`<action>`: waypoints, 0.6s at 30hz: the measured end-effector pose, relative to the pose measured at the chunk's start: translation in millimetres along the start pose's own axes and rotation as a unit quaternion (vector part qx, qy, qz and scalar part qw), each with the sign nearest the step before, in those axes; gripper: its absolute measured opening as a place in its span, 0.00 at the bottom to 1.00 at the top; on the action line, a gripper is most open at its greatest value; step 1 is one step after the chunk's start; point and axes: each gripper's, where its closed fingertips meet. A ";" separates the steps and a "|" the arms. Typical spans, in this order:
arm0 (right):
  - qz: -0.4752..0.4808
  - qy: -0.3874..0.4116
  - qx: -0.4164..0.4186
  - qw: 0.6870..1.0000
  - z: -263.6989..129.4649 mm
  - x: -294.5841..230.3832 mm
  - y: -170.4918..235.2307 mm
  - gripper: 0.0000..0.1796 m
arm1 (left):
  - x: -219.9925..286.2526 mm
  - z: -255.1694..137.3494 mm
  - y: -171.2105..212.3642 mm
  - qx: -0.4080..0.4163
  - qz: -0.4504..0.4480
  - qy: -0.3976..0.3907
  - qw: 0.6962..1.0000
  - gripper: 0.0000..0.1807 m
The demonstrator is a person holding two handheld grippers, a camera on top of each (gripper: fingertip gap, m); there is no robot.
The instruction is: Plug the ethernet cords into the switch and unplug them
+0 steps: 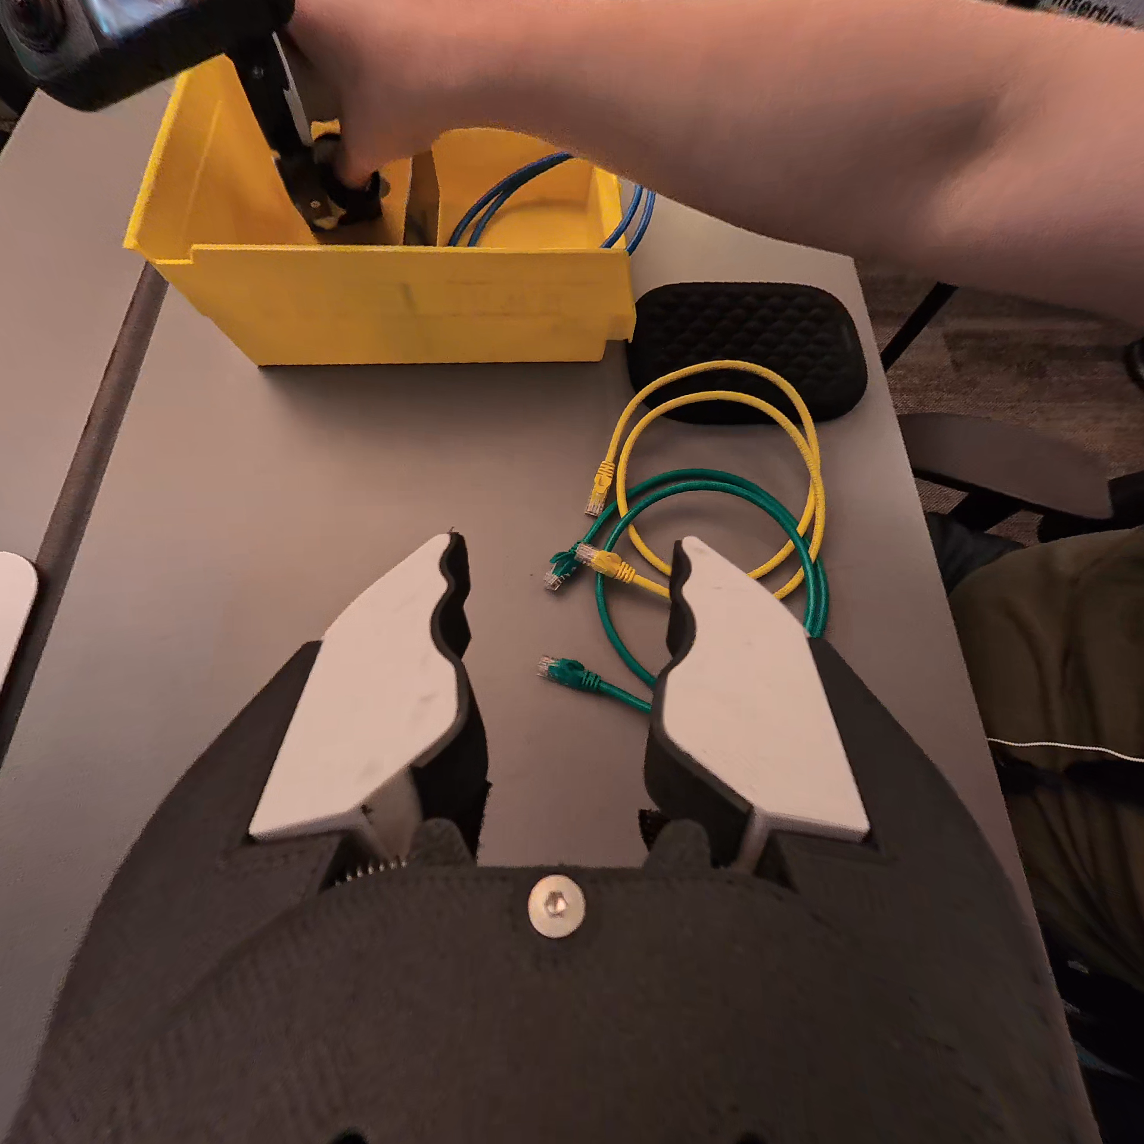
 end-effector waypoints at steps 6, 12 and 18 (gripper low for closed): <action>0.090 -0.114 0.112 0.983 -40.6 -10.9 -12.2 0.20 | 2.1 -6.5 -0.8 0.003 0.002 0.001 1.000 0.35; 0.076 -0.153 0.504 0.847 -218.6 -92.7 42.7 0.13 | 14.2 -22.4 -12.1 0.031 0.012 0.008 0.999 0.35; -0.088 -0.113 0.592 0.793 -232.1 -243.0 108.3 0.21 | 51.5 1.1 19.5 -0.070 0.061 0.077 0.993 0.34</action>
Point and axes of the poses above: each gripper's, where its closed fingertips meet, z out along the fingers, y out of its underside, x = y × z across the jaws, and after that the axes turned 15 degrees about -z, right-handed
